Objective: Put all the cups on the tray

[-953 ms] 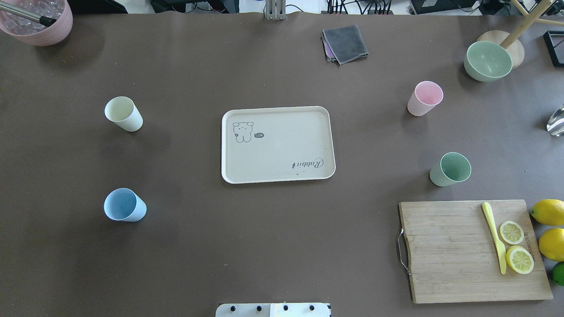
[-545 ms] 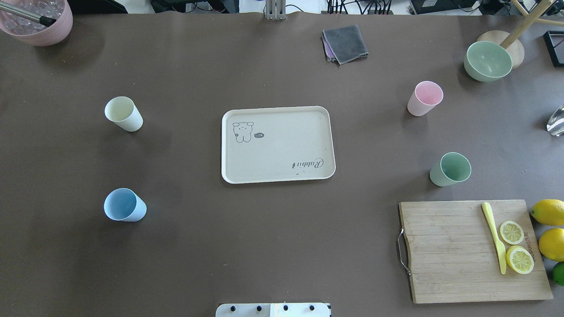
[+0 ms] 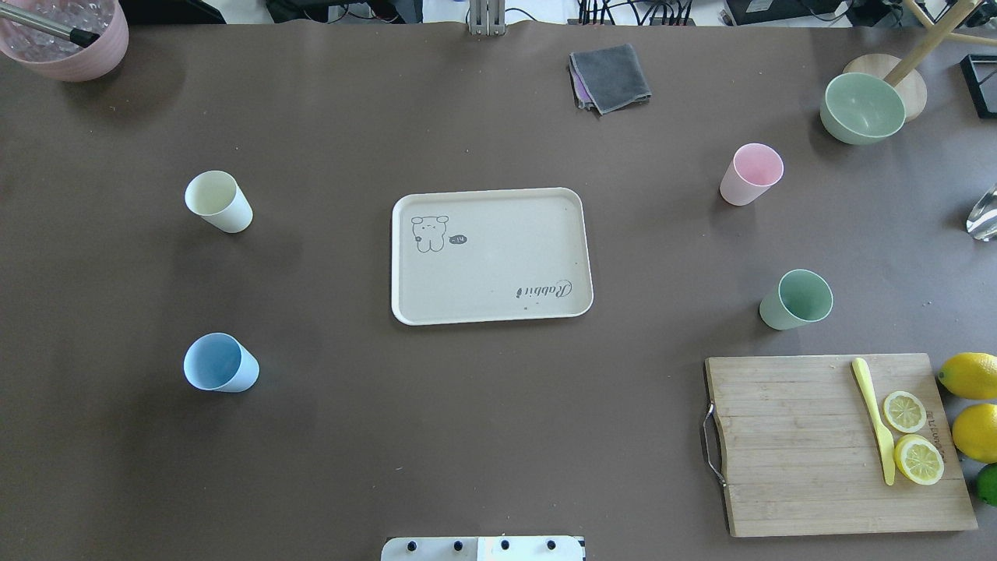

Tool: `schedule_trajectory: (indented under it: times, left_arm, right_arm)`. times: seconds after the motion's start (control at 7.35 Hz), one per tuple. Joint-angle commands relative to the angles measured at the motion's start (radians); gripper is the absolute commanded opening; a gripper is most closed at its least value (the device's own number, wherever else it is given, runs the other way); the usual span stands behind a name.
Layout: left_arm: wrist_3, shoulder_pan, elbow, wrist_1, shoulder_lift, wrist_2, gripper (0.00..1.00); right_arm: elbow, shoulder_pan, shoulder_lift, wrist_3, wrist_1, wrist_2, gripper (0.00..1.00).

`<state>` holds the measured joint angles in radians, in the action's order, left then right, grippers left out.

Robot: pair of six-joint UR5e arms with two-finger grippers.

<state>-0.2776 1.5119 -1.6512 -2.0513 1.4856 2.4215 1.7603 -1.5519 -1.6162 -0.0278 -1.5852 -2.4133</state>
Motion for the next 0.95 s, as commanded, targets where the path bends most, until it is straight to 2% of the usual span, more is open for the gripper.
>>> schedule_trajectory:
  times: [0.0,0.27,0.41,0.54,0.82]
  left_arm:
    - [-0.091,-0.037,0.005,-0.051,0.013,-0.004,0.98]
    - [-0.361,-0.210,-0.077,-0.189,-0.057,-0.109,0.98]
    - [-0.465,-0.304,-0.154,-0.193,-0.092,-0.161,0.98]
    - [-0.530,-0.391,-0.218,-0.194,-0.126,-0.215,0.98]
    - [-0.641,-0.488,-0.292,-0.196,-0.142,-0.225,0.98]
  right_arm:
    - [-0.001,0.000,-0.010,-0.004,0.034,-0.003,1.00]
    - [0.004,-0.001,-0.010,-0.006,0.034,-0.003,1.00]
    - [0.023,0.009,-0.005,-0.061,0.034,-0.009,1.00]
    - [0.078,0.079,0.002,-0.224,0.039,-0.006,1.00]
    - [0.151,0.202,0.025,-0.428,0.045,-0.007,1.00]
